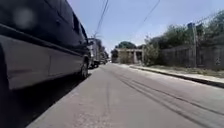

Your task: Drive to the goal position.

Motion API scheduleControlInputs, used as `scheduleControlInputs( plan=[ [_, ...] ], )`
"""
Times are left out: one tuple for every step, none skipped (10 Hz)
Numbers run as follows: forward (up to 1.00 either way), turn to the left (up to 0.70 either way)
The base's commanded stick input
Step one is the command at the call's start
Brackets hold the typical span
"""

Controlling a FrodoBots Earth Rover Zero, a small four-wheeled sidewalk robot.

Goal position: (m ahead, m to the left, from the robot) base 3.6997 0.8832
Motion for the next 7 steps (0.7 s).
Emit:
scheduleControlInputs(
  plan=[
    [1.00,0.00],
    [1.00,0.00],
    [1.00,0.00],
    [1.00,0.00],
    [1.00,0.00],
    [1.00,0.00],
    [1.00,0.00]
  ],
)
